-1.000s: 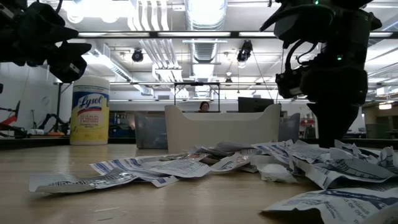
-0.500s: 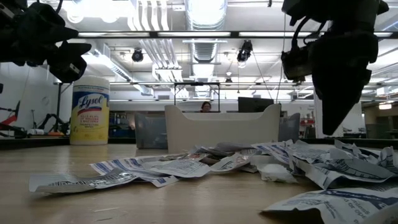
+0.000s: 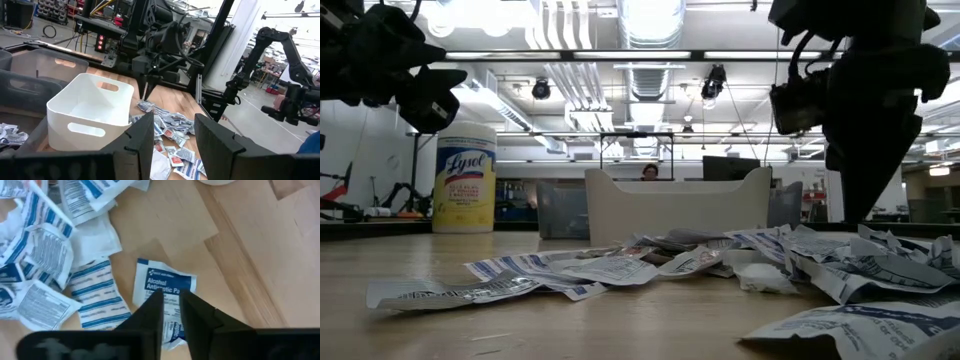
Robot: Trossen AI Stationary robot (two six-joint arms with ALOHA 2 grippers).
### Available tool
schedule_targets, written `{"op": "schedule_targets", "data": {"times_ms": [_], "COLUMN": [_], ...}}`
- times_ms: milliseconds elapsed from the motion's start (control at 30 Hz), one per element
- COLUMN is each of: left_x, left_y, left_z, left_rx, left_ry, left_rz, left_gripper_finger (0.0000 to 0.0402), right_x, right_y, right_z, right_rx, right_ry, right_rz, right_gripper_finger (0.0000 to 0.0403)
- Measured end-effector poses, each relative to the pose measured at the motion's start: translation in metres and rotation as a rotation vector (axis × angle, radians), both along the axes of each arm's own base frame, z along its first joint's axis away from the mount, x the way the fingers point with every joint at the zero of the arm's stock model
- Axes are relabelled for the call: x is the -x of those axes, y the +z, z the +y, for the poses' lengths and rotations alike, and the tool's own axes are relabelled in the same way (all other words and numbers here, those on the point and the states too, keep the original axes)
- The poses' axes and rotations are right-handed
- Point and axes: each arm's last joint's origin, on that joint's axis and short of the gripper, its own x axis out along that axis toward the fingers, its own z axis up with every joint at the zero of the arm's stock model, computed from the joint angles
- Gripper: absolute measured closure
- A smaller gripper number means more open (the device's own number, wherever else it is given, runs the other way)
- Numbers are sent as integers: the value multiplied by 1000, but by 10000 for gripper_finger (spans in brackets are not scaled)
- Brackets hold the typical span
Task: Pick & Place First Aid Supplies
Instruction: Put the alcohol pad into the left black bin
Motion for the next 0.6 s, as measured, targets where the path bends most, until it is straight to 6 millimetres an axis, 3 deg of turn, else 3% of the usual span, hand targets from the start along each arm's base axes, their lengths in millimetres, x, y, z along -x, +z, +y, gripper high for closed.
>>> {"op": "schedule_targets", "data": {"times_ms": [300,433,600], "left_x": [0,0,0], "left_y": [0,0,0], "left_z": [0,0,0], "left_rx": [0,8,9], "left_ry": [0,0,1], "left_rz": [1,2,2], "left_gripper_finger": [266,266,266], "right_x": [-2,-3,-2], "right_y": [-26,-34,-36], "right_z": [0,0,0], "right_rx": [45,58,63], "right_ry": [-4,-5,-8], "right_rz": [94,128,142], "right_gripper_finger": [283,290,327]}}
